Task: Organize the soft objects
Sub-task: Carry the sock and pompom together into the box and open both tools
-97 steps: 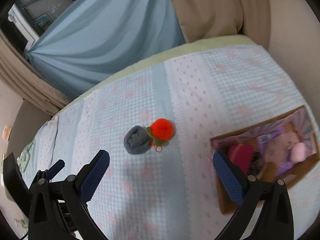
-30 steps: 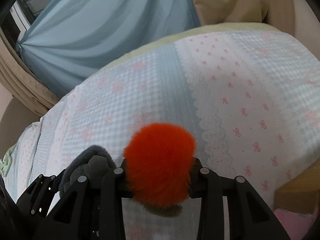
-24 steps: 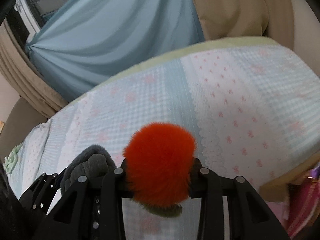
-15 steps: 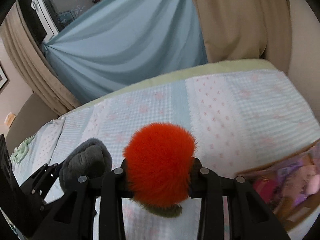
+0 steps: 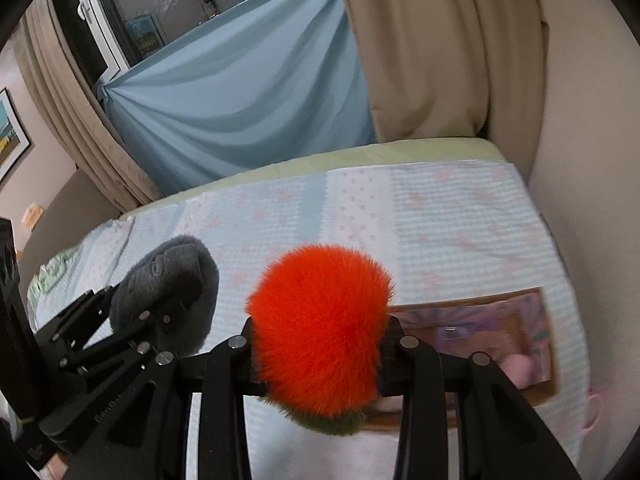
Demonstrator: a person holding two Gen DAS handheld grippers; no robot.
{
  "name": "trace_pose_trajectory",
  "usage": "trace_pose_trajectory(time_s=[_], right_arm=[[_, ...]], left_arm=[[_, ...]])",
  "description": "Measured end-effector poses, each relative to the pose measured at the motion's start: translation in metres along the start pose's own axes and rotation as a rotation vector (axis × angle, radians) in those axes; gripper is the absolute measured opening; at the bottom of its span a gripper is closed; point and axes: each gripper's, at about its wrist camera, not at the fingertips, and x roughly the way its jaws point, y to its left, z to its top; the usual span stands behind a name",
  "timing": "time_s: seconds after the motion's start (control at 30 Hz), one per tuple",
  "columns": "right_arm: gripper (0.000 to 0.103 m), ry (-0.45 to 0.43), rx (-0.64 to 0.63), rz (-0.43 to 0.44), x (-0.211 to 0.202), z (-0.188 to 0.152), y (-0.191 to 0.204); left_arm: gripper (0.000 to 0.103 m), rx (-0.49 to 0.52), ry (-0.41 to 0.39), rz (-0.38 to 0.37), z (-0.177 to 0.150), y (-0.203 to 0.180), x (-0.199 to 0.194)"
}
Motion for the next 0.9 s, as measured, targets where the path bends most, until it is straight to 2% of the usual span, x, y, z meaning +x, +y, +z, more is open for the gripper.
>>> trace_pose_trajectory(time_s=[0.27, 0.43, 0.63, 0.9], right_arm=[[0.033, 0.032, -0.01, -0.097, -0.03, -0.006, -0.075], [0.033, 0.056, 0.021, -0.139, -0.023, -0.008, -0.109], [0.033, 0.132, 0.074, -0.166, 0.011, -0.01, -0.149], [0.033, 0.24, 0.153, -0.19, 0.074, -0.019, -0.211]], left_arm=[[0.046, -0.013, 0.042, -0.056, 0.001, -0.08, -0.004], [0.046, 0.015, 0.083, -0.085, 0.002, -0.115, 0.015], [0.046, 0.026, 0.17, -0.119, -0.003, -0.138, 0.067], [0.046, 0.071, 0.351, -0.143, -0.031, -0.175, 0.155]])
